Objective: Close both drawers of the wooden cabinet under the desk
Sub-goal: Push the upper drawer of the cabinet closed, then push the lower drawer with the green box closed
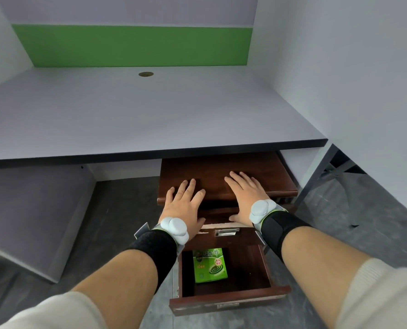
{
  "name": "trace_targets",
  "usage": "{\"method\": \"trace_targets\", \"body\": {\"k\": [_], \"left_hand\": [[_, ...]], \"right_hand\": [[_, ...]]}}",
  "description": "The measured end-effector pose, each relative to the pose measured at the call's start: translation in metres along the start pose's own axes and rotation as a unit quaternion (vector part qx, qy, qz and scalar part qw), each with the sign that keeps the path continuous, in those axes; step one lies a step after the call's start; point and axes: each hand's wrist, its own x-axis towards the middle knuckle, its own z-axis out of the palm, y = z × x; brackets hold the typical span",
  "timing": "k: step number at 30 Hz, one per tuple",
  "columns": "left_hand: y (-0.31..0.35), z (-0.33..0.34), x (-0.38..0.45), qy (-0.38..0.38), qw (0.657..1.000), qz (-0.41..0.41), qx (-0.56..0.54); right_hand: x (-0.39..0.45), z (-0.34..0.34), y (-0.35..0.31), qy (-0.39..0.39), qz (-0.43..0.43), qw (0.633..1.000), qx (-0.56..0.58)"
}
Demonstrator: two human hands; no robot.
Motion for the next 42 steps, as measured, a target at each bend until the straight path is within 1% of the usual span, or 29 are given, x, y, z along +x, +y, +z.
{"method": "trace_targets", "body": {"k": [7,16,20,23,25,27,28,29,30,32,34,36,39,42], "left_hand": [[0.0,0.011,-0.002,0.036,0.999,-0.006,0.018],[0.003,0.01,-0.001,0.037,0.999,-0.017,0.015],[0.005,0.005,-0.001,0.024,1.0,-0.012,0.017],[0.008,0.003,-0.006,0.022,1.0,-0.01,0.012],[0.014,0.007,-0.016,0.061,0.998,0.007,-0.004],[0.023,0.018,-0.029,0.118,0.991,0.056,-0.04],[0.027,0.026,-0.037,0.128,0.987,0.08,-0.058],[0.032,0.035,-0.043,0.121,0.985,0.097,-0.071],[0.034,0.046,-0.05,0.099,0.986,0.106,-0.078],[0.038,0.066,-0.061,0.021,0.992,0.094,-0.08],[0.039,0.084,-0.072,-0.077,0.992,0.064,-0.08],[0.036,0.101,-0.081,-0.146,0.986,0.044,-0.066],[0.029,0.13,-0.095,-0.207,0.977,0.035,-0.042],[0.023,0.156,-0.11,-0.243,0.969,0.038,-0.036]], "right_hand": [[0.013,0.003,0.0,0.023,0.011,1.0,-0.009],[0.022,0.009,-0.004,0.049,0.032,0.998,-0.029],[0.021,0.007,-0.004,0.04,0.031,0.999,-0.006],[0.011,0.005,-0.003,0.031,0.014,0.999,0.034],[-0.003,0.007,-0.005,0.063,-0.009,0.996,0.067],[-0.023,0.014,-0.01,0.139,-0.049,0.985,0.085],[-0.032,0.019,-0.014,0.178,-0.073,0.978,0.086],[-0.041,0.024,-0.017,0.202,-0.095,0.971,0.087],[-0.048,0.031,-0.02,0.207,-0.116,0.967,0.087],[-0.057,0.051,-0.022,0.171,-0.136,0.973,0.078],[-0.065,0.073,-0.017,0.077,-0.099,0.988,0.089],[-0.073,0.095,-0.009,-0.023,-0.042,0.993,0.103],[-0.086,0.132,0.001,-0.121,-0.011,0.99,0.074],[-0.1,0.163,0.002,-0.187,-0.001,0.981,0.053]]}}
